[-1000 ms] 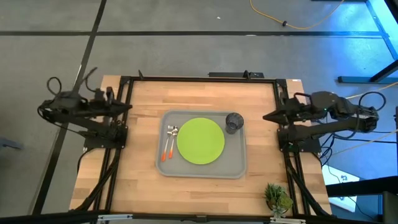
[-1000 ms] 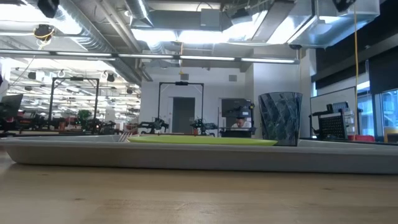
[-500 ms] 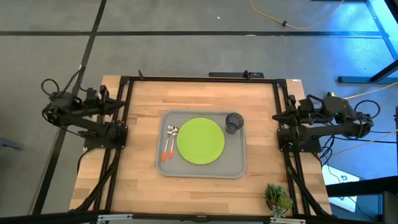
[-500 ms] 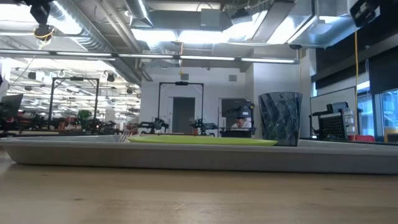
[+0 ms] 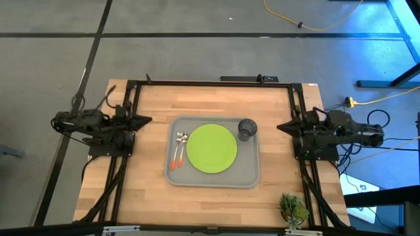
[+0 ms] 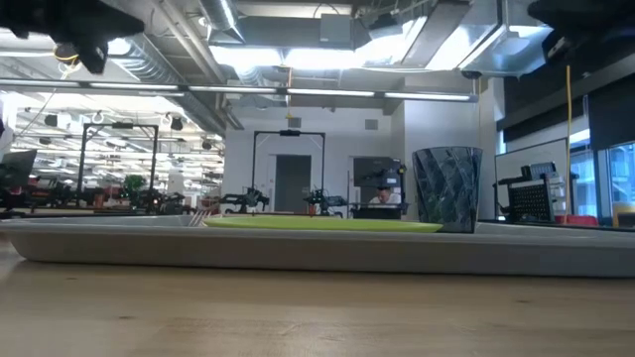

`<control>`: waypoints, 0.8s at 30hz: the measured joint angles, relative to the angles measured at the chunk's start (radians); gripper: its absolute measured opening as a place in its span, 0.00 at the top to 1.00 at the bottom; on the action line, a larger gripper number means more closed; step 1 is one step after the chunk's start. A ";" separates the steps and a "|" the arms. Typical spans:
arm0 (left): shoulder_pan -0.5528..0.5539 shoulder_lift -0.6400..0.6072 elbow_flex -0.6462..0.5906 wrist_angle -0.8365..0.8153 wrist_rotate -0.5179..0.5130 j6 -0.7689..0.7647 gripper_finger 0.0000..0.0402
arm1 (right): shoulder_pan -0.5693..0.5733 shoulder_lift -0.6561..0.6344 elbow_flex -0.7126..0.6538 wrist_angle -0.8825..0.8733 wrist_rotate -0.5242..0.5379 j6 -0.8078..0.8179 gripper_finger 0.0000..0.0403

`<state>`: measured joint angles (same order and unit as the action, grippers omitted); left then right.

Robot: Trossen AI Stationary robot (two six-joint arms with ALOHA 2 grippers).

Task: Pick and place plate/cup/fork/spoon on tray
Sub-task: Return to Home Position

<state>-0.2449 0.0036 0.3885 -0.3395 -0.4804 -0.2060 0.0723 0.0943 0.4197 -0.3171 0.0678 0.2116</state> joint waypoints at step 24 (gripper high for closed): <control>0.001 0.000 -0.339 0.308 0.028 0.106 1.00 | 0.000 -0.019 -0.394 0.389 -0.095 -0.037 0.98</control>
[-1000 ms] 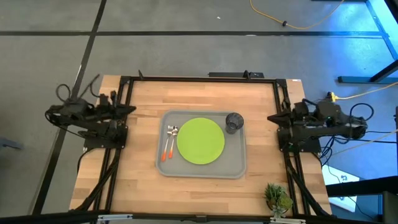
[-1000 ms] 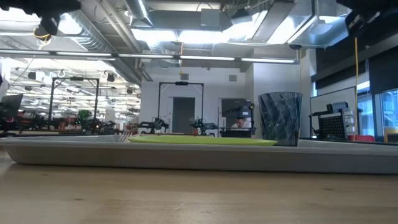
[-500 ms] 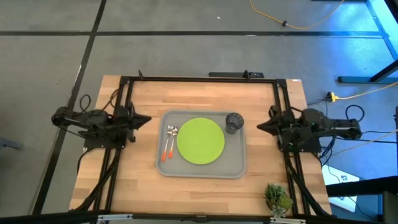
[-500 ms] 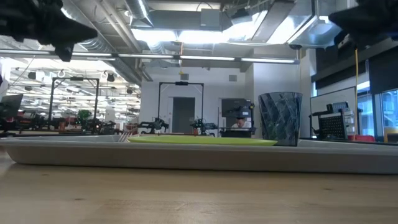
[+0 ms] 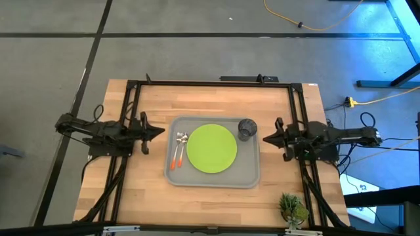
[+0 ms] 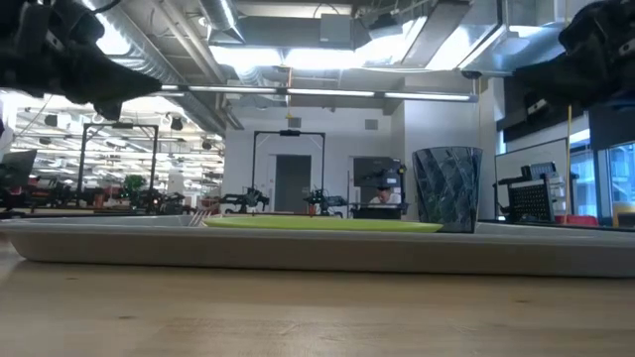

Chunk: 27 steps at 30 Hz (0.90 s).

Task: Pick and place plate/cup/fork/spoon on tray
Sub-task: Return to Home Position

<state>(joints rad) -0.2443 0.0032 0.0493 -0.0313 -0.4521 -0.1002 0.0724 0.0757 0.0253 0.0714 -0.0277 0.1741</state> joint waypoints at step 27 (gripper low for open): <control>0.000 0.003 -0.042 0.100 0.009 0.267 1.00 | -0.002 0.000 -0.018 -0.039 0.000 -0.102 0.97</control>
